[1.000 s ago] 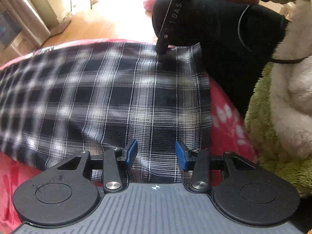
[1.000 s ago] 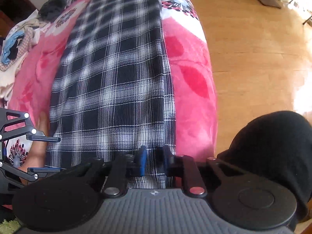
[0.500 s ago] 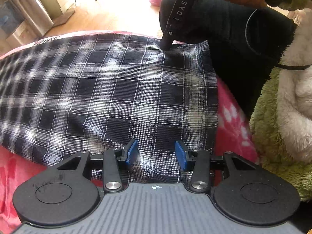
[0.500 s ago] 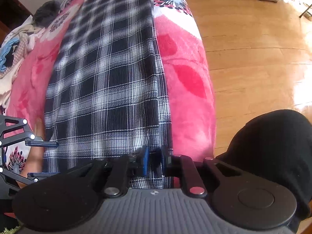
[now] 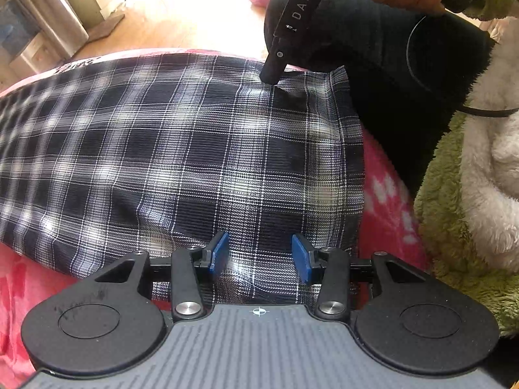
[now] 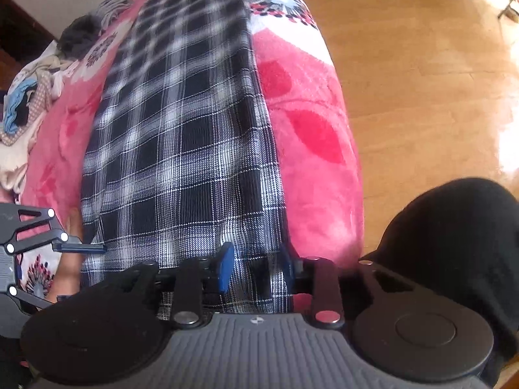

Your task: Fold clothes

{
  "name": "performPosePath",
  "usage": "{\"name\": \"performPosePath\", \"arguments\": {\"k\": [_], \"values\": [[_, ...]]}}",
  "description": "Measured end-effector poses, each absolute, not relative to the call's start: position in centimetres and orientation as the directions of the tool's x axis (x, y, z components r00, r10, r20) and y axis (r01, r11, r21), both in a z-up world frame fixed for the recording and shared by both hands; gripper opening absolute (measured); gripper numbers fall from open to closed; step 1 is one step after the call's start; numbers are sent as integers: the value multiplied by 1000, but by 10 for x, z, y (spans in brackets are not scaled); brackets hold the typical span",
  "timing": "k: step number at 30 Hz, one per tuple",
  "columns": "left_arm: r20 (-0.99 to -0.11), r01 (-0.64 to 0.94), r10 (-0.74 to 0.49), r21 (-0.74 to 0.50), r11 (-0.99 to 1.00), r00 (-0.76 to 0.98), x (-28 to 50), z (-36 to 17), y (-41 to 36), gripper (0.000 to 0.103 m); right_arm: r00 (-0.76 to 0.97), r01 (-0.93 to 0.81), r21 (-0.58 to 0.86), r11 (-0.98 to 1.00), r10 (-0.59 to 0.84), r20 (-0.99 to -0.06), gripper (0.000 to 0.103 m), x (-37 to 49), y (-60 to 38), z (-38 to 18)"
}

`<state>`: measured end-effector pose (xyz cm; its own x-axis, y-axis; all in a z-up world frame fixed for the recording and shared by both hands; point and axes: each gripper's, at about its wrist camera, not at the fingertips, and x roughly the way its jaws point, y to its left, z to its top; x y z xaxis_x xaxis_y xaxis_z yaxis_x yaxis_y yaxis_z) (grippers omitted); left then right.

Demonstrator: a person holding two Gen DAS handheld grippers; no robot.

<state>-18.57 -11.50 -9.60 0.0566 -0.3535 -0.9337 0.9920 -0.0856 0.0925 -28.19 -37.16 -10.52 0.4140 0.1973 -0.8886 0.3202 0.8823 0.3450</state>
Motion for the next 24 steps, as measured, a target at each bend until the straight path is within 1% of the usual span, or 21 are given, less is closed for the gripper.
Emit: {"name": "performPosePath", "arguments": {"k": [1, 2, 3, 4, 5, 10, 16, 21, 23, 24], "values": [[-934, 992, -352, 92, -85, 57, -186, -96, -115, 43, 416, 315, 343, 885, 196, -888, 30, -282, -371, -105], [-935, 992, -351, 92, -85, 57, -186, -96, -116, 43, 419, 310, 341, 887, 195, -887, 18, -282, -370, -104], [-935, 992, -349, 92, -86, 57, -186, -96, -115, 43, 421, 305, 338, 890, 192, -887, 10, -282, -369, -104], [-936, 992, -348, 92, -87, 56, -186, -96, -115, 43, 424, 302, 328, 895, 182, -887, 7, -283, -369, -102], [-937, 992, -346, 92, -90, 56, -186, -96, -115, 43, 429, 293, 323, 900, 179, -886, 1, -284, -369, -101], [-939, 990, -340, 94, -104, 53, -188, -96, -118, 44, 456, 257, 266, 929, 126, -881, 0, -287, -365, -91], [-941, 989, -336, 92, -119, 47, -190, -96, -119, 44, 456, 275, 249, 929, 102, -884, 0, -294, -376, -85], [-946, 989, -322, 78, -129, 33, -189, -97, -120, 46, 435, 296, 256, 920, 109, -894, 0, -290, -381, -100], [-948, 989, -317, 69, -133, 24, -188, -97, -121, 46, 396, 305, 232, 924, 98, -913, 0, -287, -380, -111], [-948, 989, -317, 66, -134, 21, -187, -96, -121, 47, 342, 317, 193, 929, 78, -936, 1, -283, -381, -120]]}}
